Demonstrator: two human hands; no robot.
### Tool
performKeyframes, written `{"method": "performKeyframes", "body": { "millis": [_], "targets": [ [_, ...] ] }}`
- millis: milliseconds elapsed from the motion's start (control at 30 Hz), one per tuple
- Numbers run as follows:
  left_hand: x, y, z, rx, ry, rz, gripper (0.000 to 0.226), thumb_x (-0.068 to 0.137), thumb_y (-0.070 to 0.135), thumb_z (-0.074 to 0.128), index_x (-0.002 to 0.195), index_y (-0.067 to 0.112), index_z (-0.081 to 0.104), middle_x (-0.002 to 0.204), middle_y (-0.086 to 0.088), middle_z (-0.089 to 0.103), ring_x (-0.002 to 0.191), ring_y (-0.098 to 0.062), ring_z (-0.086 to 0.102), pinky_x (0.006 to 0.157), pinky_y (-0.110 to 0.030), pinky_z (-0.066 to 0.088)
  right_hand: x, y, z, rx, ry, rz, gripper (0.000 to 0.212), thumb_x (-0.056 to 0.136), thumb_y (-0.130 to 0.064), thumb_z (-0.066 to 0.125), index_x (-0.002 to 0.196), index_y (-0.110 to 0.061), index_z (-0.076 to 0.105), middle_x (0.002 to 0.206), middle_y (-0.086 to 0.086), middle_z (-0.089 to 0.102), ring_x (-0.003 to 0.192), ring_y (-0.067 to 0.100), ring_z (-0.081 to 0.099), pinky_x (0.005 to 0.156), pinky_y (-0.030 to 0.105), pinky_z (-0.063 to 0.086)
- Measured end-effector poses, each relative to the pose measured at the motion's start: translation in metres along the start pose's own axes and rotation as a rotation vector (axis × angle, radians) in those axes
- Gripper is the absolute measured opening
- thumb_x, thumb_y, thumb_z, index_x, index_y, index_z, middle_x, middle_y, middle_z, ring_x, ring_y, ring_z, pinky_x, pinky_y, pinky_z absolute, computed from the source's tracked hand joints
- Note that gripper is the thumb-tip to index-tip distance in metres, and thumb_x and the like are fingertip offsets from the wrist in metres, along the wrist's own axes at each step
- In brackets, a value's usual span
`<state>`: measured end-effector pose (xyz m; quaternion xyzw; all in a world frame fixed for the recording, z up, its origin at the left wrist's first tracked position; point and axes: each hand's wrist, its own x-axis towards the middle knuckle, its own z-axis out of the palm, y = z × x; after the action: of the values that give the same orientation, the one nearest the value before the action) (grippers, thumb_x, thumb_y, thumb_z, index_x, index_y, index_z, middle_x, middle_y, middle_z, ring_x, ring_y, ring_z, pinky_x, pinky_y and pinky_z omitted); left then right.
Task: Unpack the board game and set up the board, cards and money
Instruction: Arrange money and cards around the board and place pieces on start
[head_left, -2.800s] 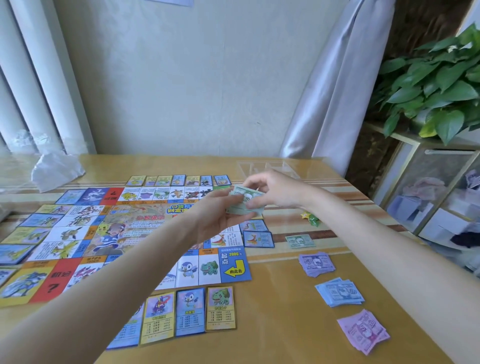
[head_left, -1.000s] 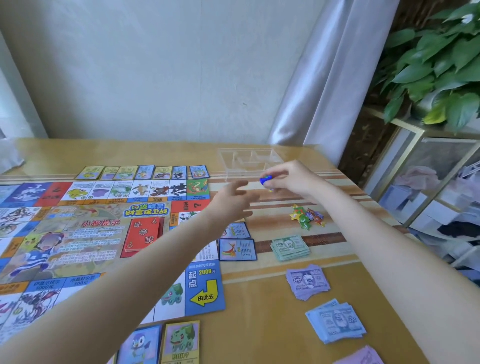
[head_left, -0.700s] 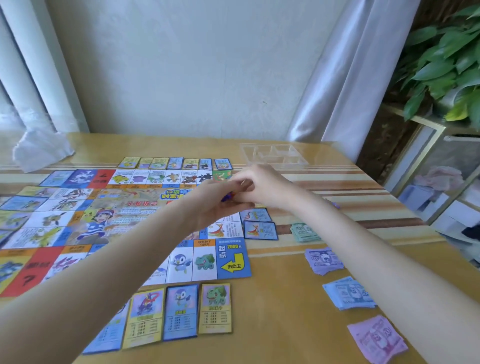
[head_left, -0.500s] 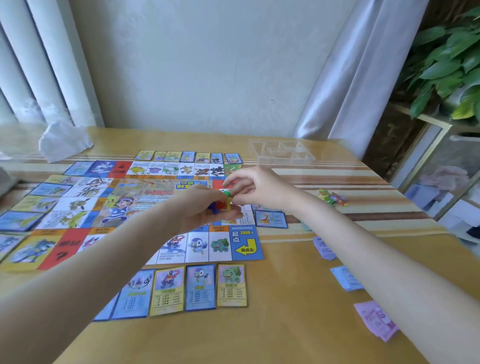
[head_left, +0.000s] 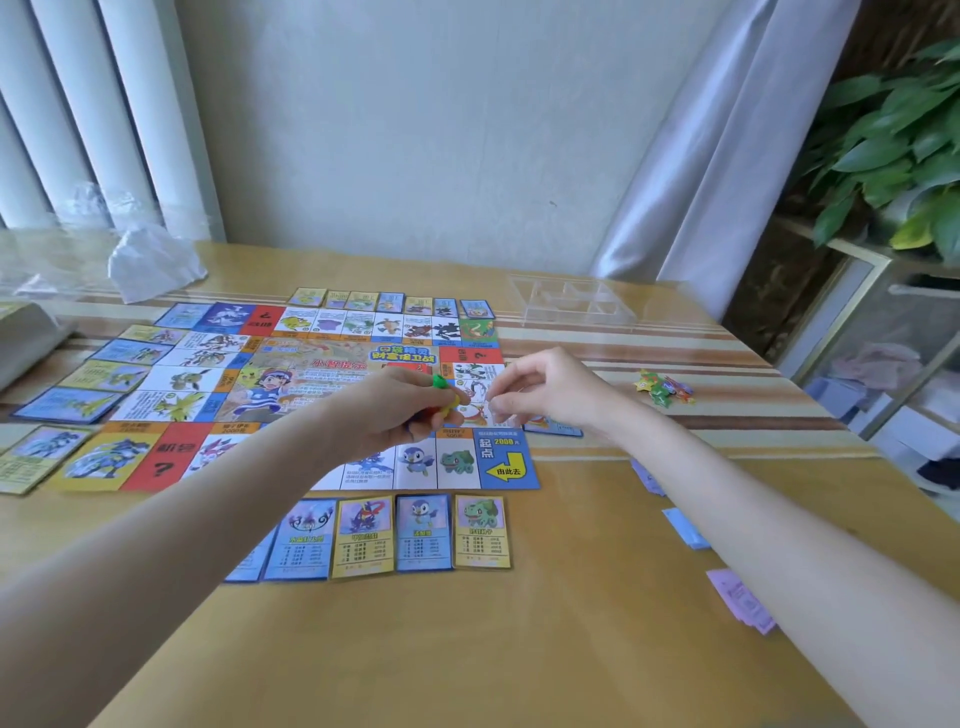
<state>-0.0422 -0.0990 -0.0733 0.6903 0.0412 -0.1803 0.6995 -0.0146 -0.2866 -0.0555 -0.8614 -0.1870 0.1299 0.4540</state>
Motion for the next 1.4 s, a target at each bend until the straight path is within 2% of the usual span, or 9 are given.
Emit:
{"method": "performKeyframes", "body": {
  "millis": [100,267,467,633,800,967,1033,1167,1400],
  "targets": [
    [-0.001,-0.001,0.003,0.035,-0.026,0.013,0.019,0.096,0.004,0.045,0.106,-0.005,0.06,0.08,-0.016,0.053,0.046,-0.005,0.052,0.041,-0.012,0.036,-0.001,0.0,0.001,0.027,-0.012,-0.005,0.006,0.082,-0.002,0.068,0.085,-0.007,0.067,0.071,0.004,0.066,0.06,0.007,0.058,0.054,0.016,0.047],
    [-0.004,-0.004,0.006,0.104,-0.03,0.016,0.019,0.097,0.005,0.044,0.104,-0.003,0.06,0.073,-0.011,0.057,0.053,-0.01,0.045,0.042,-0.013,0.036,-0.007,0.01,0.0,0.153,-0.103,0.023,0.014,0.085,0.006,0.061,0.09,-0.005,0.067,0.073,0.007,0.067,0.063,0.012,0.063,0.063,0.018,0.052],
    [0.002,-0.007,0.011,0.314,0.007,0.075,0.019,0.097,0.008,0.045,0.099,0.004,0.064,0.07,-0.006,0.059,0.052,-0.009,0.043,0.044,-0.012,0.036,-0.011,0.009,0.006,-0.418,-0.133,-0.017,0.008,0.08,-0.007,0.07,0.084,-0.014,0.071,0.068,-0.016,0.063,0.059,-0.011,0.055,0.06,0.005,0.044],
    [0.004,-0.009,0.012,0.387,0.007,0.083,0.023,0.097,0.007,0.044,0.108,-0.002,0.063,0.069,-0.005,0.054,0.05,-0.009,0.04,0.042,-0.012,0.032,-0.012,0.011,0.011,-0.538,-0.171,-0.049,0.008,0.081,-0.015,0.071,0.089,-0.014,0.07,0.068,-0.017,0.059,0.061,-0.007,0.055,0.059,0.005,0.042],
    [0.002,-0.005,0.014,0.487,0.038,0.093,0.023,0.097,0.009,0.044,0.103,0.0,0.064,0.064,-0.003,0.049,0.05,-0.01,0.035,0.04,-0.012,0.029,-0.009,-0.006,-0.009,-0.273,0.004,-0.1,0.004,0.087,-0.015,0.064,0.088,-0.014,0.067,0.076,-0.004,0.066,0.061,0.003,0.058,0.063,0.02,0.048],
    [0.006,0.004,0.031,0.651,0.006,0.118,0.021,0.095,0.01,0.045,0.095,-0.002,0.062,0.062,-0.002,0.049,0.052,-0.012,0.038,0.042,-0.013,0.032,-0.006,-0.022,0.0,-0.177,-0.024,-0.152,0.004,0.085,-0.011,0.067,0.089,-0.011,0.068,0.079,0.015,0.069,0.063,0.016,0.064,0.059,0.027,0.052],
    [0.006,0.005,0.034,0.733,0.016,0.141,0.021,0.094,0.013,0.046,0.089,0.001,0.062,0.062,0.0,0.049,0.052,-0.011,0.04,0.044,-0.013,0.033,-0.003,-0.019,0.002,-0.148,-0.012,-0.125,0.004,0.082,-0.006,0.069,0.084,-0.009,0.067,0.07,0.01,0.067,0.057,0.013,0.063,0.058,0.022,0.052],
    [0.005,0.004,0.034,0.831,0.044,0.198,0.025,0.095,0.02,0.05,0.077,0.007,0.061,0.058,0.002,0.048,0.049,-0.009,0.04,0.041,-0.012,0.031,0.0,-0.007,-0.001,-0.064,0.0,-0.062,0.012,0.078,-0.004,0.072,0.075,-0.012,0.064,0.067,0.006,0.068,0.06,0.016,0.067,0.074,0.044,0.052],
    [0.002,0.0,0.029,0.634,-0.035,0.222,0.017,0.096,0.01,0.046,0.088,0.003,0.06,0.066,-0.001,0.055,0.051,-0.008,0.039,0.042,-0.011,0.033,-0.007,0.0,-0.004,-0.059,-0.027,-0.065,0.015,0.084,0.003,0.064,0.096,-0.006,0.067,0.066,0.006,0.065,0.053,0.006,0.064,0.06,0.018,0.053]
  ]
}}
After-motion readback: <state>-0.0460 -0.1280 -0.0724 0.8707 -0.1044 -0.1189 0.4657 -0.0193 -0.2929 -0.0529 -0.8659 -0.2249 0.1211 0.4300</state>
